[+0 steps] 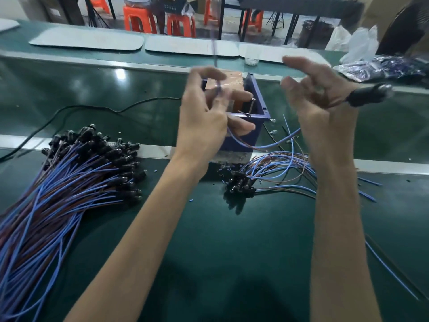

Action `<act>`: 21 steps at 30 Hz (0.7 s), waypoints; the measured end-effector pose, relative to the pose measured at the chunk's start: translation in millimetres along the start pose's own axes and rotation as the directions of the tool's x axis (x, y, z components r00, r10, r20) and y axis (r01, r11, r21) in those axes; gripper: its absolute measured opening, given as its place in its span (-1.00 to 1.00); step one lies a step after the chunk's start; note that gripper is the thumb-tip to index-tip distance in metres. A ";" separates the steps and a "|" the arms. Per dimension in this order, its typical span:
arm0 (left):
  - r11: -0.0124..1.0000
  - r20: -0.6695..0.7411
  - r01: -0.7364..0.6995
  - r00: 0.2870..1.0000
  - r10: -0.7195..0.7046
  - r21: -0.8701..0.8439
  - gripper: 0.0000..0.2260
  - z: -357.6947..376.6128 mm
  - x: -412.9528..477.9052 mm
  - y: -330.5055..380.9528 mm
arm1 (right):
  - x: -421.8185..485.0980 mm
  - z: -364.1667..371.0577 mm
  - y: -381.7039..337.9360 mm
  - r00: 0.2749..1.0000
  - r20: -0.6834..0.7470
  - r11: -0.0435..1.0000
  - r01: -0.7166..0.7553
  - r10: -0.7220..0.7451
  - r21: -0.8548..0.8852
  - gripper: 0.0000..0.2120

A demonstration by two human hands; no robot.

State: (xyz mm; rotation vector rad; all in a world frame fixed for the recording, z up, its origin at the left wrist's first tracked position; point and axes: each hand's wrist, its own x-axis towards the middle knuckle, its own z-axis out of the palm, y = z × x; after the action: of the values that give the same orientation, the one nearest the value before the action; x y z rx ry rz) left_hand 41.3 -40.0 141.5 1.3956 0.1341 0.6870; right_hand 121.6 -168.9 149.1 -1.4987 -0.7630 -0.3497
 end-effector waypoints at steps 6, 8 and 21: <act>0.998 0.280 0.070 0.957 -0.068 0.004 -0.88 5.2 -5.0 2.2 | -4.8 4.4 16.8 0.988 0.077 0.985 0.143 -0.136 -0.092 -0.61; 0.996 0.313 0.086 0.947 -0.076 -0.020 -0.89 5.8 -6.2 2.5 | -5.5 7.8 20.0 0.986 0.064 0.982 0.161 -0.156 -0.094 -0.57; 0.992 0.484 0.128 0.868 -0.113 0.002 -0.63 -10.0 2.8 -3.5 | -1.2 8.3 29.5 0.967 0.043 0.957 0.255 -0.251 -0.136 -0.77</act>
State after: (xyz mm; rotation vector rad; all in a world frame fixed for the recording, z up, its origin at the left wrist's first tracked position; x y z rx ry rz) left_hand 40.0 -30.1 137.0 1.4766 -0.1856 0.2174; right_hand 137.8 -158.8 125.1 -1.5417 -0.9705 -0.5892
